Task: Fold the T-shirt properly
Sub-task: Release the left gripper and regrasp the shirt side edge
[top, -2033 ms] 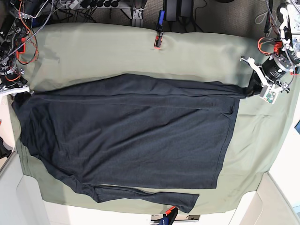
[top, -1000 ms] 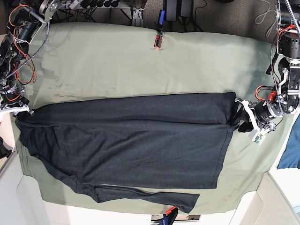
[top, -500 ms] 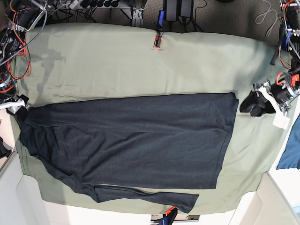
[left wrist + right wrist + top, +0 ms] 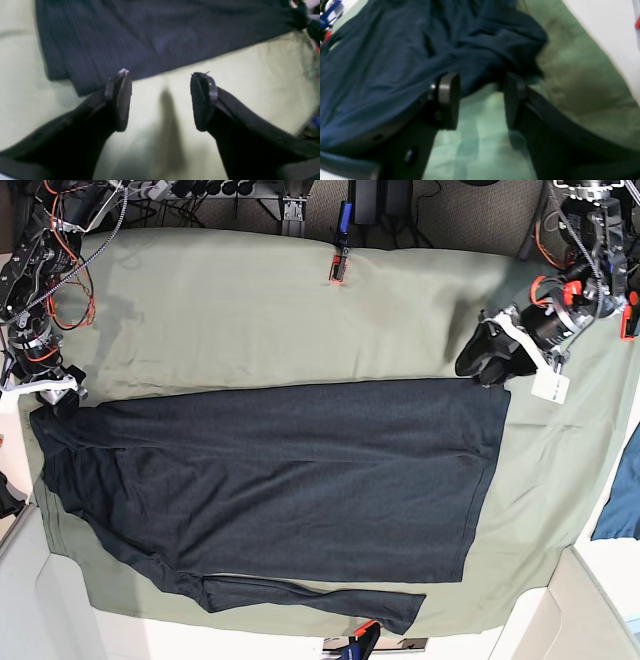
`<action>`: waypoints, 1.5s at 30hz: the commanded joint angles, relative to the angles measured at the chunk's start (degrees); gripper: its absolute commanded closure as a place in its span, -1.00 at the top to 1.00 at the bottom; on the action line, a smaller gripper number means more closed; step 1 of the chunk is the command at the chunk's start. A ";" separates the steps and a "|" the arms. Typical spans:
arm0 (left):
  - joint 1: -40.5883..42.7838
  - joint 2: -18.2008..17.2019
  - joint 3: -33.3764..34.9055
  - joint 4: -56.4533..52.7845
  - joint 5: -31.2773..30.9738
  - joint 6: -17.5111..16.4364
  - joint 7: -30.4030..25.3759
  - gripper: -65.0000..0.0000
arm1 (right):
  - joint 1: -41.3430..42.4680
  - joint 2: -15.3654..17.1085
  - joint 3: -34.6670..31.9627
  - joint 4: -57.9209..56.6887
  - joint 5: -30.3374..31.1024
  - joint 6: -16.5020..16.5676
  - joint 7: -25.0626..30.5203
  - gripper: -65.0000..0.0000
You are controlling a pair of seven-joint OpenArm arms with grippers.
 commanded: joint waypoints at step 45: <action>-13.88 3.78 2.64 -16.61 18.45 14.05 -9.86 -0.72 | 13.16 0.72 0.07 -14.82 -2.67 0.07 3.06 -0.53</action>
